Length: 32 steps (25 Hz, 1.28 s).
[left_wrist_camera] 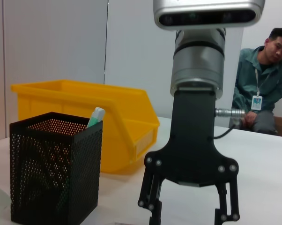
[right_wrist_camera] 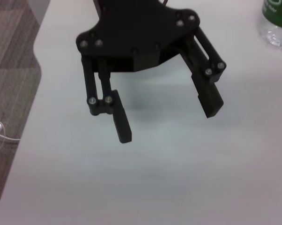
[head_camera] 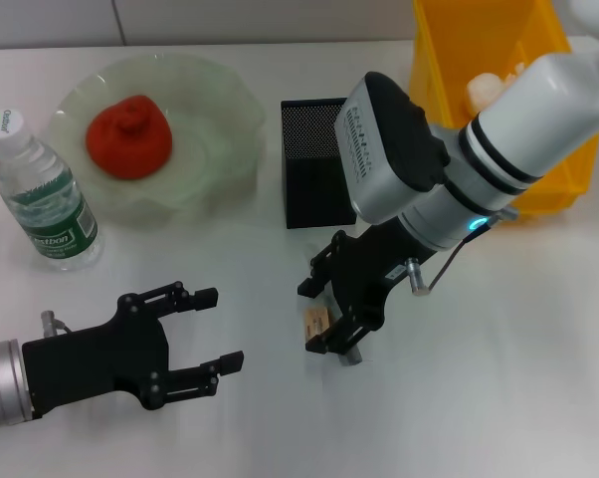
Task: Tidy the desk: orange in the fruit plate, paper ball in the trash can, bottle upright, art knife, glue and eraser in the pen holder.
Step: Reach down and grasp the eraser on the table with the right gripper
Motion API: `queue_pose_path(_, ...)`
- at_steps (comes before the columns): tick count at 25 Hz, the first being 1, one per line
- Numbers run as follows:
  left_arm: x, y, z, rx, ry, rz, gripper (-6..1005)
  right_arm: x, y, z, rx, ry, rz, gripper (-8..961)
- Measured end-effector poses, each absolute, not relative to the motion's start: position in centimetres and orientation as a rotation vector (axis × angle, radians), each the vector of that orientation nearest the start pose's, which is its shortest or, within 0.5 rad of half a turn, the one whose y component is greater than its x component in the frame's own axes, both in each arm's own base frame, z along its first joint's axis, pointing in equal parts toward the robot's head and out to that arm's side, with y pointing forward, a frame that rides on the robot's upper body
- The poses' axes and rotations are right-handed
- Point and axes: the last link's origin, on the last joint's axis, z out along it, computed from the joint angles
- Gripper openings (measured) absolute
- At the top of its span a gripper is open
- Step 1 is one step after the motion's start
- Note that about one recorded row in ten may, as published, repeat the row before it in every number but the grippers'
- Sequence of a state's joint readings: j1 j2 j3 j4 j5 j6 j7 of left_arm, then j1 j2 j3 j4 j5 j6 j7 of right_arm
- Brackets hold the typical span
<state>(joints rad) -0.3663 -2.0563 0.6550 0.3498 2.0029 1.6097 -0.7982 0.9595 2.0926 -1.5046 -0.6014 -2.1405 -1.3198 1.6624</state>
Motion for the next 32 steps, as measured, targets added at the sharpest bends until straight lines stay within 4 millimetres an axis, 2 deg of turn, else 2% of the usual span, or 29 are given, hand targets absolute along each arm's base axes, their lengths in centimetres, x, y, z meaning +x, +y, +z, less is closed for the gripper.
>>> queue_pose_path(23,-32.0,23.8,-3.8,-2.722,-0.388,-0.764,781,15.3,35.7,-11.3,-3.227,-0.054,-0.368,709)
queue_pose_path(32,-33.1,23.2,-3.1,-2.646,-0.437,-0.760,781,15.3,35.7,-11.4,-3.228,-0.061,-0.372,692)
